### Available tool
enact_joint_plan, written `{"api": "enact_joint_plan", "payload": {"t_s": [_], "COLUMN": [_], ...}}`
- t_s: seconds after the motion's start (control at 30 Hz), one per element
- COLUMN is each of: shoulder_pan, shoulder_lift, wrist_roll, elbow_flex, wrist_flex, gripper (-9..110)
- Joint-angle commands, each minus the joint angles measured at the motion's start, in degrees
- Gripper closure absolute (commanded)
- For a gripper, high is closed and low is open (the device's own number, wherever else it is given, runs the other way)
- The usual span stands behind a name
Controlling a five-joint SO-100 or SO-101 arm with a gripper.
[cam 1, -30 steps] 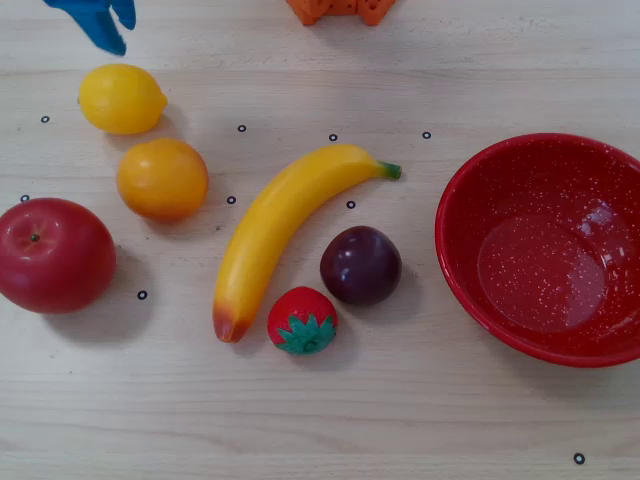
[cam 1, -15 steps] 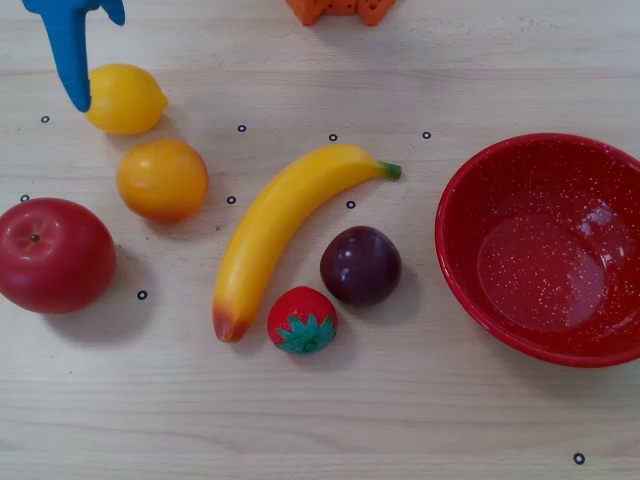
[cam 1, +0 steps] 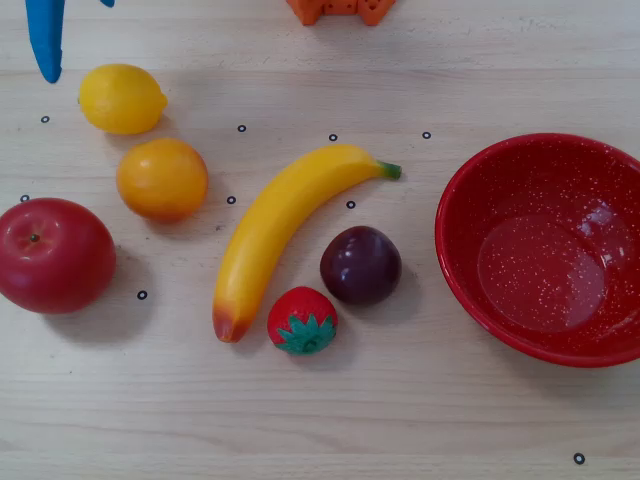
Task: Put the lemon in the red bowl.
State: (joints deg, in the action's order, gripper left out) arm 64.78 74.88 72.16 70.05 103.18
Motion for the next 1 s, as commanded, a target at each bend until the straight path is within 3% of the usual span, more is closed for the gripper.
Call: {"api": "enact_joint_plan", "payload": {"t_s": [0.0,0.97], "shoulder_pan": [1.14,-2.64], "shoulder_lift": [1.58,-3.34], "wrist_roll": [1.93,-0.70], "elbow_flex": [-3.43,8.61], "wrist_flex": [2.81,-14.33], "gripper": [32,32]}}
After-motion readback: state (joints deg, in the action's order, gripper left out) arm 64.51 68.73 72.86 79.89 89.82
